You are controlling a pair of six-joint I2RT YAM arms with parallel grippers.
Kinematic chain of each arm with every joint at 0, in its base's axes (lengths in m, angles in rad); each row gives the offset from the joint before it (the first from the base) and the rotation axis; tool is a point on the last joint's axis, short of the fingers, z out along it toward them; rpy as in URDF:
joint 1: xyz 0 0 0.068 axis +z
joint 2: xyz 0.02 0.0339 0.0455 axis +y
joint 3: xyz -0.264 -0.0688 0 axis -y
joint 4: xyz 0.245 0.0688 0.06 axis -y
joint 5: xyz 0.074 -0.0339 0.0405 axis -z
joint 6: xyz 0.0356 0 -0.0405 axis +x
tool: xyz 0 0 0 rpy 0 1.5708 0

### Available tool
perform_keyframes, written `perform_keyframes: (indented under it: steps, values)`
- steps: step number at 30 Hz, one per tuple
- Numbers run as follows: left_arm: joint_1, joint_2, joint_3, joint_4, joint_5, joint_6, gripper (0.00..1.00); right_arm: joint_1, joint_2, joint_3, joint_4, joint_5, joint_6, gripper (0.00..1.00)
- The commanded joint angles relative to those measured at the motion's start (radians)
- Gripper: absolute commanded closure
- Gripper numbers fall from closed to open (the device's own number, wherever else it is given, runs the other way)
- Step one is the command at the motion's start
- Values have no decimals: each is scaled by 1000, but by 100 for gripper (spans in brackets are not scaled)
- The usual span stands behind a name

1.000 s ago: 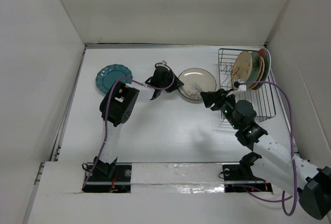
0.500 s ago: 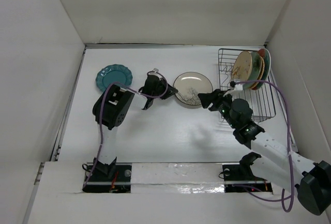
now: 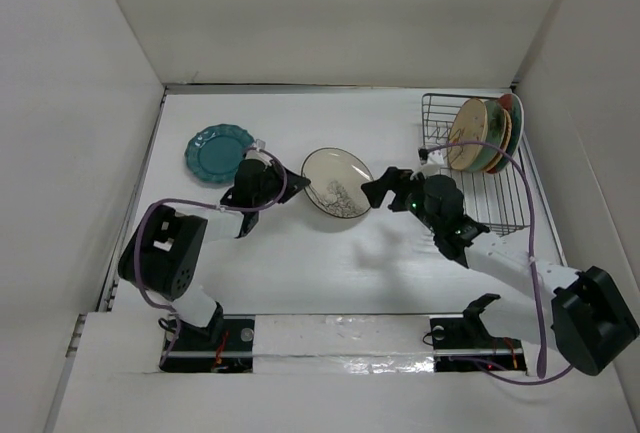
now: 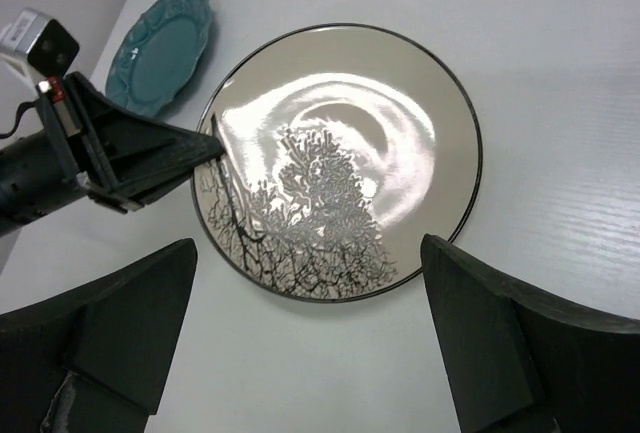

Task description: Load the plates into the dish rack

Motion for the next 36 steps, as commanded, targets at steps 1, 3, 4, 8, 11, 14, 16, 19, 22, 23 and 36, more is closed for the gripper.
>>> perform_keyframes:
  steps: [1,3,4,8,11,14,16,19,22,23,36]
  values:
    - [17,-148,11,128,50,-1,100,-15,43,78,4,-38,29,1]
    - [27,-199,14,87,50,14,100,-27,71,90,21,-58,61,1]
    - [27,-216,12,76,50,20,100,-40,103,98,25,-88,70,1]
    - [60,-323,3,60,90,7,100,-49,190,147,39,-128,98,1]
    - [69,-404,38,-34,104,36,100,-49,209,184,41,-141,112,1]
    - [69,-455,78,-84,132,56,100,-58,209,207,44,-139,113,1]
    - [69,-468,86,-98,153,47,100,-58,226,219,59,-173,118,1]
    - [80,-481,89,-81,208,10,100,-67,247,213,148,-257,141,1]
    - [80,-497,100,-81,253,-13,100,-77,269,201,247,-315,181,4]
    - [91,-513,103,-79,271,-16,100,-77,276,198,270,-331,193,6]
    - [114,-647,245,-534,205,262,49,-133,125,153,463,-382,273,100]
